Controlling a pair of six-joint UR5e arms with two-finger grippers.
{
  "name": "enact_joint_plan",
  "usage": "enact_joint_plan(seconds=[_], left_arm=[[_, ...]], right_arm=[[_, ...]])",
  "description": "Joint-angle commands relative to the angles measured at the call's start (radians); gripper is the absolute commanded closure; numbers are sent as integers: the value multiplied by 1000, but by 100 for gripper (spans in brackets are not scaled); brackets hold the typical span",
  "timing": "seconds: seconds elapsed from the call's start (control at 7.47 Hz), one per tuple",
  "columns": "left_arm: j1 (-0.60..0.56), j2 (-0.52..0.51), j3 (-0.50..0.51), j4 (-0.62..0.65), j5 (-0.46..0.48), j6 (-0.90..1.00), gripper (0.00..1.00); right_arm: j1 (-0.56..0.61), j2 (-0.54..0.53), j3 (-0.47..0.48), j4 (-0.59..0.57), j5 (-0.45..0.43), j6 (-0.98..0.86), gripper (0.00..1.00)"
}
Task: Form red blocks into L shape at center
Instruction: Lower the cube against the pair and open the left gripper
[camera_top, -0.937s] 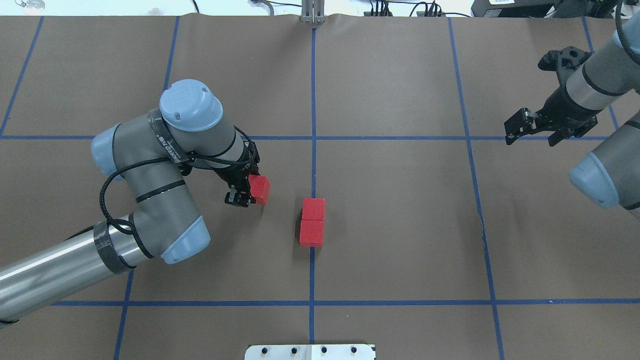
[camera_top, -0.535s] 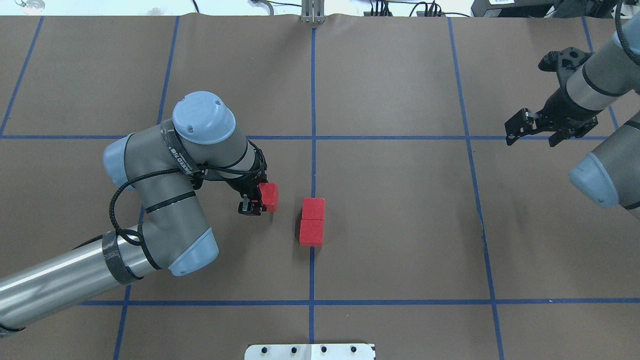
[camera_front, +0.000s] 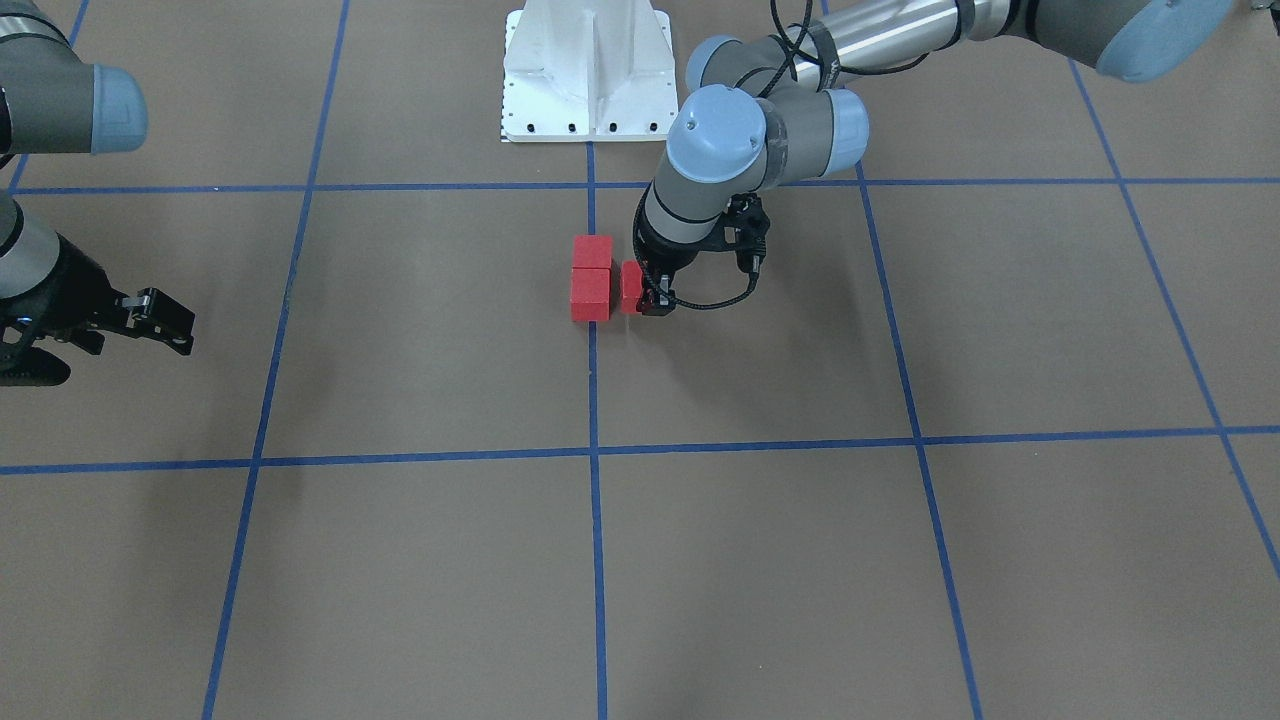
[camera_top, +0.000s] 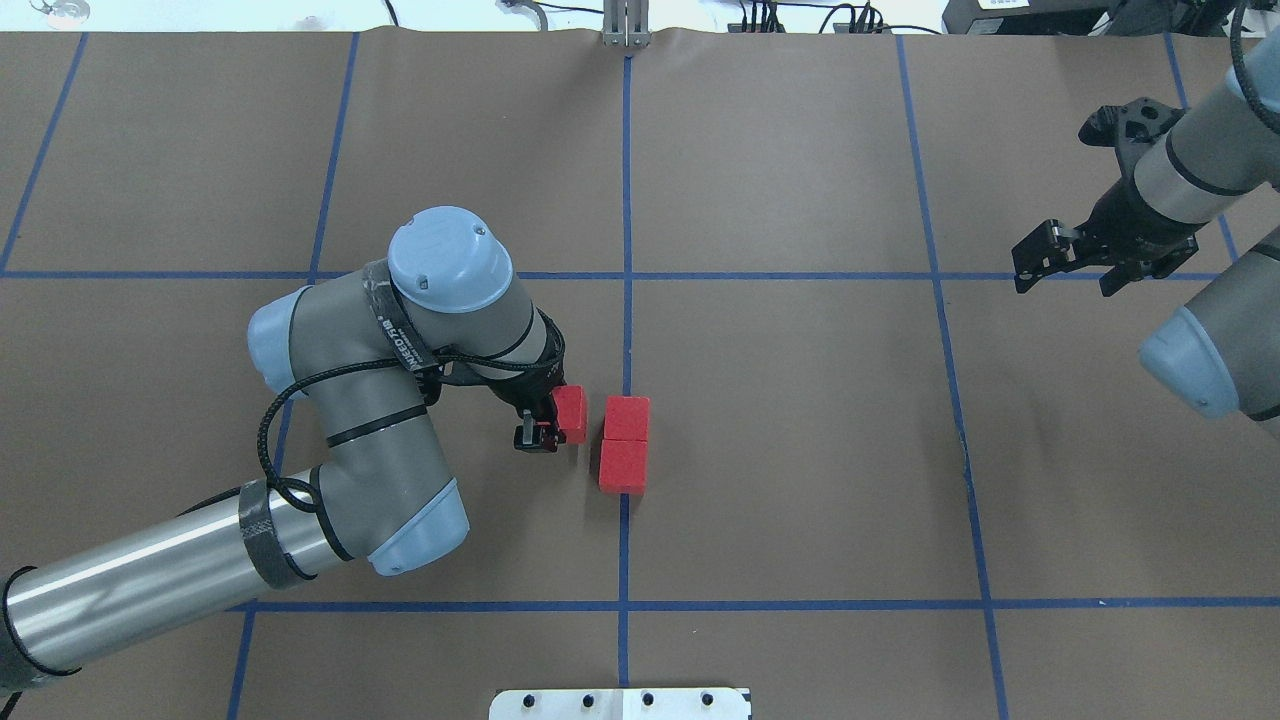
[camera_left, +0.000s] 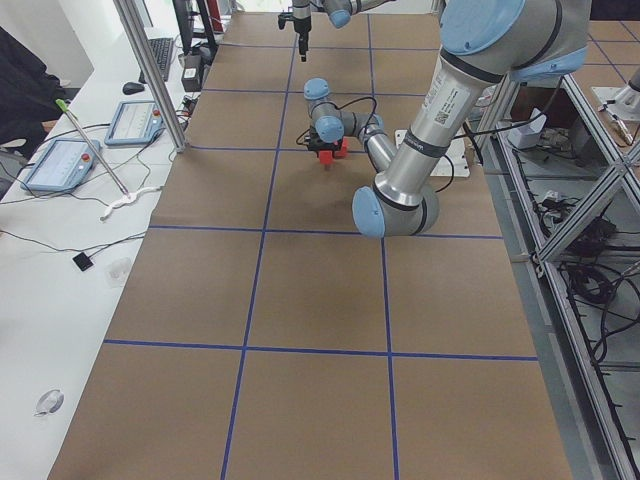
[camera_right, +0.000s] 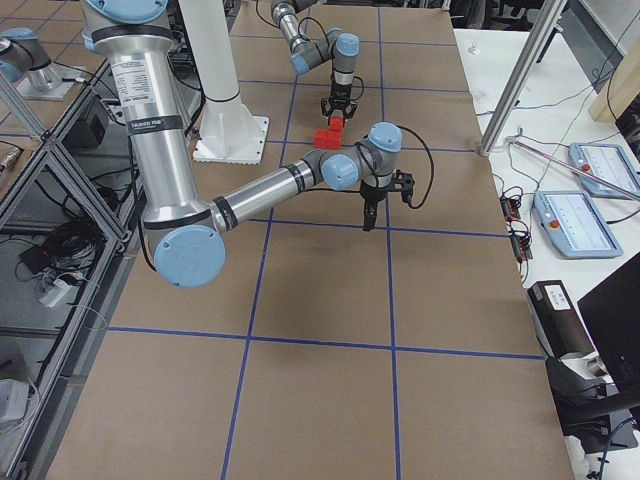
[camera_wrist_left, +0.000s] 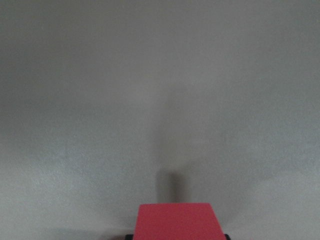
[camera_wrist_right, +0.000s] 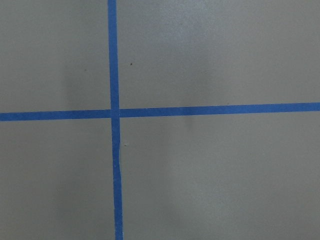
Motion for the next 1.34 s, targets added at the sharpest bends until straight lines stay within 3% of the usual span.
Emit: enact_joint_plan(seconds=[0.0,1.2], left_arm=[[2,-21,35,-2,11,-8,100],[21,-18,33,-4,33,-8,100]], right_arm=[[0,0,0,0,0,1,0],[0,1,0,0,1,1,0]])
